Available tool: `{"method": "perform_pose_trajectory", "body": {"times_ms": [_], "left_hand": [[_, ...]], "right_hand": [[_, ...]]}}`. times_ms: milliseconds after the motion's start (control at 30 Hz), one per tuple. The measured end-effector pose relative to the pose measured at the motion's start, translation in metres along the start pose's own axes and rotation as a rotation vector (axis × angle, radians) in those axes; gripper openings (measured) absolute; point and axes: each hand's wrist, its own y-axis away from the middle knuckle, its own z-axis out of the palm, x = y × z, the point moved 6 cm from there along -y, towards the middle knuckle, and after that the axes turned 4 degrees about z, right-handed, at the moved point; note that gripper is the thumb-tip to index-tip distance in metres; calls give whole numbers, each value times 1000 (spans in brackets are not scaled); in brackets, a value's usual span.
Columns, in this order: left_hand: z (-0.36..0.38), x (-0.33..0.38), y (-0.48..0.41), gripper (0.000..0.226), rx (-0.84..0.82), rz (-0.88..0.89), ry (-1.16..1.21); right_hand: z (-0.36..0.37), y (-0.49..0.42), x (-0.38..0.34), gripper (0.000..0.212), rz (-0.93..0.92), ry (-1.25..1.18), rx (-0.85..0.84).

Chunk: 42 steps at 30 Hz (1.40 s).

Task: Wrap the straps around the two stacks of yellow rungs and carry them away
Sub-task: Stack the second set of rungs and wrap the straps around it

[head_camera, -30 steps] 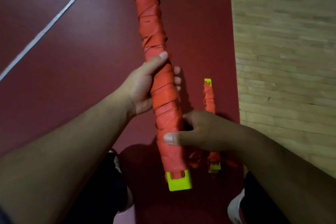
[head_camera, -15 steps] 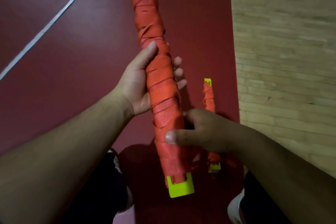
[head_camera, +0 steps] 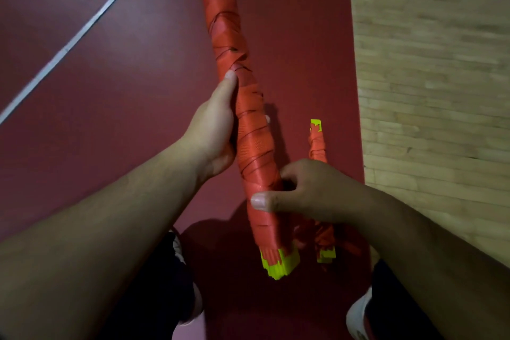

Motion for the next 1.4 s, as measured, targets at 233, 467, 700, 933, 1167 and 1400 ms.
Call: {"method": "perform_pose_trajectory", "body": {"times_ms": [233,467,700,933,1167,1400], "left_hand": [[6,1,1,51,-247,-119,173],[8,3,2,32,-296,-83,171],[4,-4,-3,30,-119,31,-30],[8,-7,-1,27,-159,21,-96],[13,-8,1,39,-211,19,-132],[13,-1,6,38,-441,-114,139]], "right_hand": [[9,5,-10,48,-81,-216,-119],[18,3,-12,55,-46,-148,-122],[10,4,-1,44,118,5,-28],[7,1,9,37,179,141,36],[-3,5,9,43,228,229,90],[2,5,-12,25,-73,-242,-24]]}}
